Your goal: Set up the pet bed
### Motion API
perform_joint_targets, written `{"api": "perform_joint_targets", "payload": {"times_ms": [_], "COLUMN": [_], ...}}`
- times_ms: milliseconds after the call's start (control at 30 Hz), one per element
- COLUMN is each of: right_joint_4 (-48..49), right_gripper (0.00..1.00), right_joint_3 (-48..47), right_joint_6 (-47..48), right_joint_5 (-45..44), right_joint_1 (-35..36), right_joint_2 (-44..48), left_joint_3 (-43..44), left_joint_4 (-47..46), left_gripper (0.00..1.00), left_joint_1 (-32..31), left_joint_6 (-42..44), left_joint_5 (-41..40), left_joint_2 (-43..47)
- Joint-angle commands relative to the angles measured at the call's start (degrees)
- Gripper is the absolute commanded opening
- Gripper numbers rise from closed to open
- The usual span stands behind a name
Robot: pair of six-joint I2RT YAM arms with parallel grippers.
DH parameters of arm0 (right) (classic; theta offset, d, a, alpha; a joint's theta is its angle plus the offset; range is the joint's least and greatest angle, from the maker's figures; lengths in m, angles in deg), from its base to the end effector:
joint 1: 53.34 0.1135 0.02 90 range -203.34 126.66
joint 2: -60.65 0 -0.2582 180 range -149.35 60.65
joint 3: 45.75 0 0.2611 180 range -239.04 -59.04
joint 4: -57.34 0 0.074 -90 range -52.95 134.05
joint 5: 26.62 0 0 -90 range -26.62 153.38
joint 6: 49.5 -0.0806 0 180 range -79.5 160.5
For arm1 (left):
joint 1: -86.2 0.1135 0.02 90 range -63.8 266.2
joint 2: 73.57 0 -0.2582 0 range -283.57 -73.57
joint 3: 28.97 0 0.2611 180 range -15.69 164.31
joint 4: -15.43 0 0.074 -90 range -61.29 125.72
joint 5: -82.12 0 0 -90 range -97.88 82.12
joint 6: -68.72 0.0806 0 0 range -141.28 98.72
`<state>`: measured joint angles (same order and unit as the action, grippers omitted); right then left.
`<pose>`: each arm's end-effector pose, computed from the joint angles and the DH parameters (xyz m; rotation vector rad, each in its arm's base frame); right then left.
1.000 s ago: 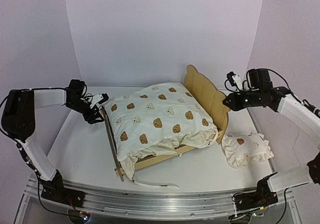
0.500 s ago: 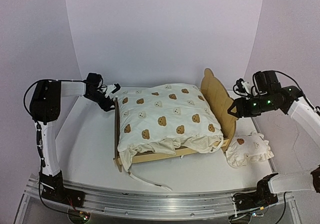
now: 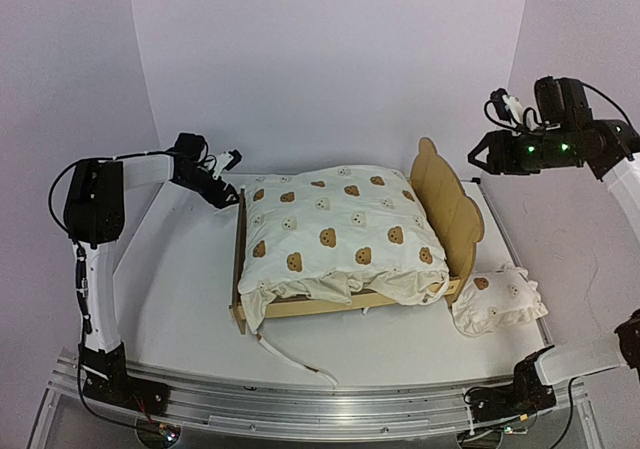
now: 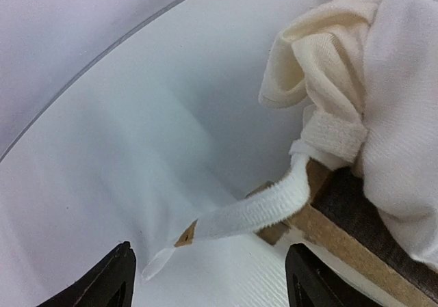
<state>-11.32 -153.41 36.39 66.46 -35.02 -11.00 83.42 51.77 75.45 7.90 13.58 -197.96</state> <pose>0.2644 0.0921 0.4287 -0.2977 2.1327 0.2858 0.5057 -0.1260 0.1610 0.9629 2.1536 -0.2968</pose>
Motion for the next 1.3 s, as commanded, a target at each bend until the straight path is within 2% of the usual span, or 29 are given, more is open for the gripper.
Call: {"api": "perform_joint_targets", "payload": {"times_ms": [0,100,300,533,667,767,900,1000,1133,1267], "right_joint_4": [2.41,7.54,12.34,25.56,26.39,27.58,28.82,29.86,30.71,30.8], "right_gripper": [0.48,0.48,0.5,0.5,0.5,0.44,0.35,0.34,0.28,0.31], "right_joint_3": [-1.89,-2.11,-6.36,-8.6,-10.63,-9.98,-9.4,-9.56,-10.17,-11.53], "right_joint_6": [-2.49,0.96,3.1,-4.73,-4.18,-6.93,-8.36,-8.37,-8.19,-8.17], "right_joint_5": [8.74,6.3,6.04,8.58,6.81,4.13,-0.42,-1.32,-1.9,-1.44], "right_joint_1": [4.35,16.72,33.1,44.31,47.63,47.77,47.82,47.8,47.73,47.7], "right_joint_2": [-5.41,-9.51,-23.62,-39.6,-45.09,-47.35,-49.46,-51.34,-53.37,-54.85], "left_joint_3": [1.57,-2.12,-11.17,-26.16,-33.85,-38.06,-40.18,-41.25,-41.62,-42.49], "left_joint_4": [6.21,9.81,17.99,24.68,25.8,24.54,24.29,23.86,25.12,25.88], "left_gripper": [0.81,0.85,0.91,0.92,0.93,0.93,0.87,0.85,0.85,0.85], "left_joint_1": [2.95,4.07,4.16,4.01,2.29,-0.35,-0.82,-1.55,-2.84,-3.64], "left_joint_6": [-2.61,-1.27,1.1,-0.26,-0.66,-2.26,-4.55,-4.02,-0.96,1.72], "left_joint_5": [3.23,3.24,4.04,11.66,14.25,13.47,15.68,14.54,14.9,18.09], "left_joint_2": [9.67,15.24,27.33,42.32,49.83,54.26,55.85,56.66,57.94,59.68]}}
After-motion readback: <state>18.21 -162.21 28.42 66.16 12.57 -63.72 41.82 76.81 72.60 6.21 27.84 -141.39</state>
